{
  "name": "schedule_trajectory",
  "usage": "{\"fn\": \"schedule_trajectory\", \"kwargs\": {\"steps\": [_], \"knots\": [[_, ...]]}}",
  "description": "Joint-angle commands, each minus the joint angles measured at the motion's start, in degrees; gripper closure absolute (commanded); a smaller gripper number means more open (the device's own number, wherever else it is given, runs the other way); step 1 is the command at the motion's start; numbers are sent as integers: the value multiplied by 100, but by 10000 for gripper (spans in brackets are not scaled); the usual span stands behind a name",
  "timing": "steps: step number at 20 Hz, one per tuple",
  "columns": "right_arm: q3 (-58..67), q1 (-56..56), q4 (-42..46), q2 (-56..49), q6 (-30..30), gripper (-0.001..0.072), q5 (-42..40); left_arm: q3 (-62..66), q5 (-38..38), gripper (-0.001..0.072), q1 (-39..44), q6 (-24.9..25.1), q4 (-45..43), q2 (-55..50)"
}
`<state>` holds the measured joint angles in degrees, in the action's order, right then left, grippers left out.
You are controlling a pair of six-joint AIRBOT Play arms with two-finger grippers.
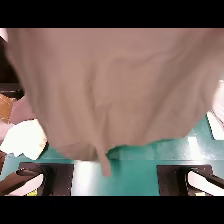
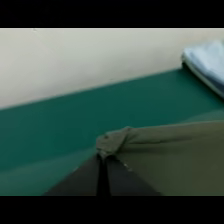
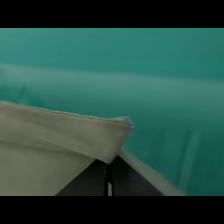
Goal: Fold the shirts.
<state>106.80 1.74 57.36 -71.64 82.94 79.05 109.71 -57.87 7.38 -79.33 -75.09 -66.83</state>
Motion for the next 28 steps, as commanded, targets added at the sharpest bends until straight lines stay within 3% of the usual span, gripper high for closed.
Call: {"fn": "schedule_trajectory", "kwargs": {"steps": [1, 5, 6, 7, 8, 9, 14, 16, 22, 28], "knots": [[-748, -555, 120, -1056, 87, 697, -79, -267, -372, 685, -4, -199, -192, -1480], [-820, -640, -46, -2094, 83, 696, -651, -262, -90, 683, -22, -542, -214, -3012], [-820, -614, -144, -2251, 83, 691, -715, -262, -118, 598, -48, -629, -192, -3191], [-820, -551, -232, -2358, 83, 572, -750, -262, -125, 301, -81, -629, -195, -3309], [-820, -479, -345, -2424, 83, 361, -776, -262, -140, 115, -114, -627, -197, -3335], [-822, -402, -435, -2439, 81, 330, -789, -256, -214, 117, -168, -623, -184, -3309], [-931, 61, -527, -1976, -306, 332, 262, -129, -1665, 117, -671, -597, -98, -2907], [-1502, 120, -520, -1467, -439, 332, 304, -358, -2103, 117, -850, -601, -79, -2634], [-3622, 107, -487, 282, -507, 332, -144, -3213, -1749, 117, -850, -623, -105, -922], [-4194, 107, -490, 1176, -505, 333, -562, -6188, -1108, 117, -848, -1093, -98, 798]]}}
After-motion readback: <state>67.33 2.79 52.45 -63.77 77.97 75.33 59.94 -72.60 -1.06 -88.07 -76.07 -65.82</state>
